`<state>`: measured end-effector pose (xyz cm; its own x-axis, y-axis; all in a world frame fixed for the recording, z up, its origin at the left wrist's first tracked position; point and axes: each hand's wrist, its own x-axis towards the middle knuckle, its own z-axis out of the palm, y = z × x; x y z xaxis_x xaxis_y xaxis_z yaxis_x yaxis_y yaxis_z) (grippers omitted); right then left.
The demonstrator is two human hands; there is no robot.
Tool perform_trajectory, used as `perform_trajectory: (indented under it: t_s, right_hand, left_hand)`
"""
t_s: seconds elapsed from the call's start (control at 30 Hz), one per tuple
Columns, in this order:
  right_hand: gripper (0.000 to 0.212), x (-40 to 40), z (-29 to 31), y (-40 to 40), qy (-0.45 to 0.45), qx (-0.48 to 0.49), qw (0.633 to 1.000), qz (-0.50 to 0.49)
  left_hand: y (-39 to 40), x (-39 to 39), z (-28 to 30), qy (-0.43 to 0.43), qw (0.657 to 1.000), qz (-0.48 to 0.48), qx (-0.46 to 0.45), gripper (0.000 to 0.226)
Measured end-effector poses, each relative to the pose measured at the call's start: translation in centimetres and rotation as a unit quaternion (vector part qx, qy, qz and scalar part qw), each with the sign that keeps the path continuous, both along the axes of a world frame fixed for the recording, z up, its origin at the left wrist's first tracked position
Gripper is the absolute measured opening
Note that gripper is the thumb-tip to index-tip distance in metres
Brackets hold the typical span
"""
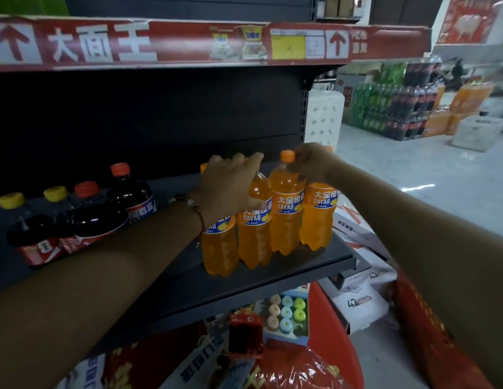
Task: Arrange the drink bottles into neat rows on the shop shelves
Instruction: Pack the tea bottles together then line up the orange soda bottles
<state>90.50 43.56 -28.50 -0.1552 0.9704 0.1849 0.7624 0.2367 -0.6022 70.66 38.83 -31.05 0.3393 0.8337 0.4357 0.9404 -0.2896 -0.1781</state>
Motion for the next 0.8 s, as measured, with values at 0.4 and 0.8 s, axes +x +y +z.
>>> perform_trajectory:
  t_s: [0.4,0.8]
  right_hand:
    - [0.039,2.2,0.1,-0.2,0.046,0.087,0.995,-0.013]
    - [0.027,5.5,-2.0,0.7,0.112,-0.031,0.992,-0.055]
  left_hand:
    - [0.3,0.4,-0.4,-0.002,1.0,0.019,0.025,0.102]
    - [1.0,0.4,-0.7,0.01,1.0,0.01,0.025,0.105]
